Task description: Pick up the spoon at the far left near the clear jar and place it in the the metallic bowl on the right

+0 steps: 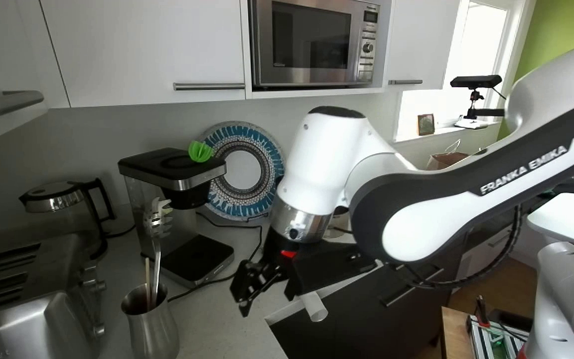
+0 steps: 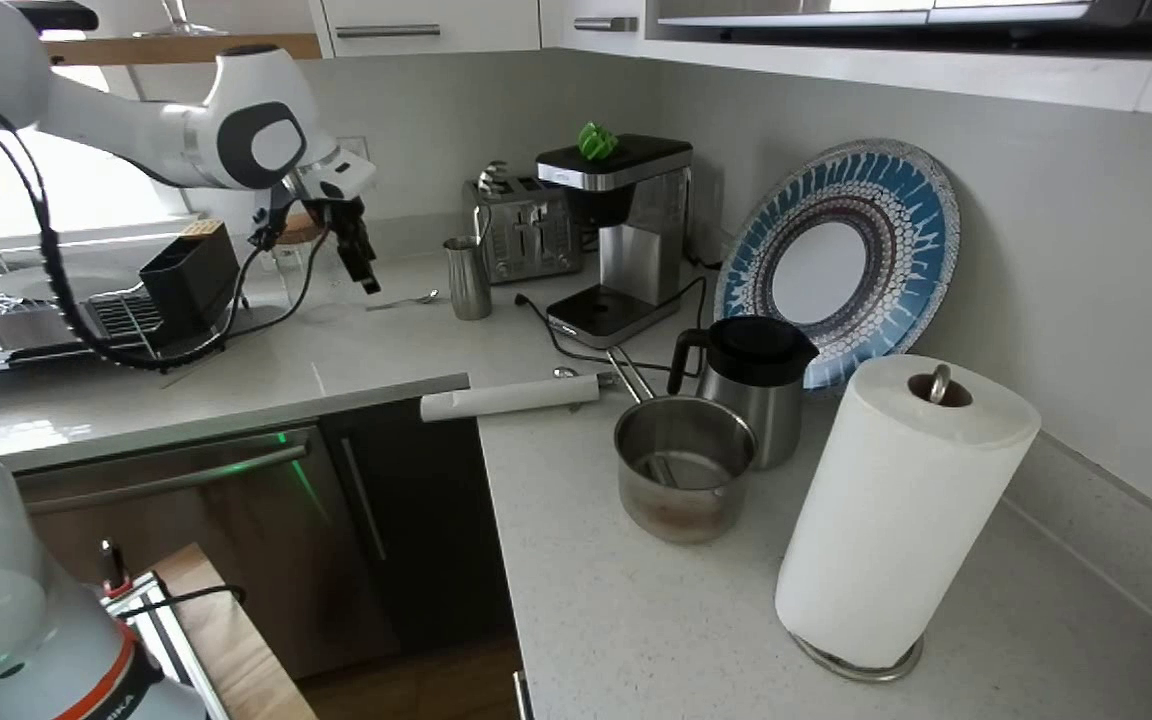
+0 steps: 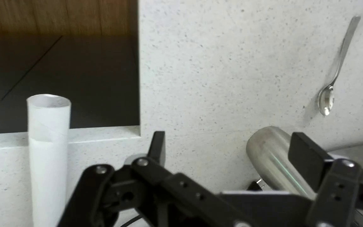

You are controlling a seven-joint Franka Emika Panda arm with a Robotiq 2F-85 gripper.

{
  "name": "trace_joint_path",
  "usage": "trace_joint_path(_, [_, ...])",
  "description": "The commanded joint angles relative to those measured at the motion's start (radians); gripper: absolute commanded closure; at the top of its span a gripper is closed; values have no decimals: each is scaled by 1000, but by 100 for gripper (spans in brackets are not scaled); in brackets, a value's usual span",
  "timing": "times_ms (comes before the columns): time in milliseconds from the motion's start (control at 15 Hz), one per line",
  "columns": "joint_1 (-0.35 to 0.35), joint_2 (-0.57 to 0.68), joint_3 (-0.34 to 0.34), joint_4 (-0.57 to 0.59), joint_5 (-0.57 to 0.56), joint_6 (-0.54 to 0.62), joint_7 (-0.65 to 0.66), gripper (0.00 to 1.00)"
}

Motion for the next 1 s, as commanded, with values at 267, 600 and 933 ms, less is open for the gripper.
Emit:
trace_joint_path(267, [166, 507, -67, 397, -209, -36, 190, 0])
trace_joint_path(600, [212, 503, -121, 378, -157, 4, 143, 0])
trace_joint_path(933, [287, 591, -161, 466, -163, 13, 201, 0])
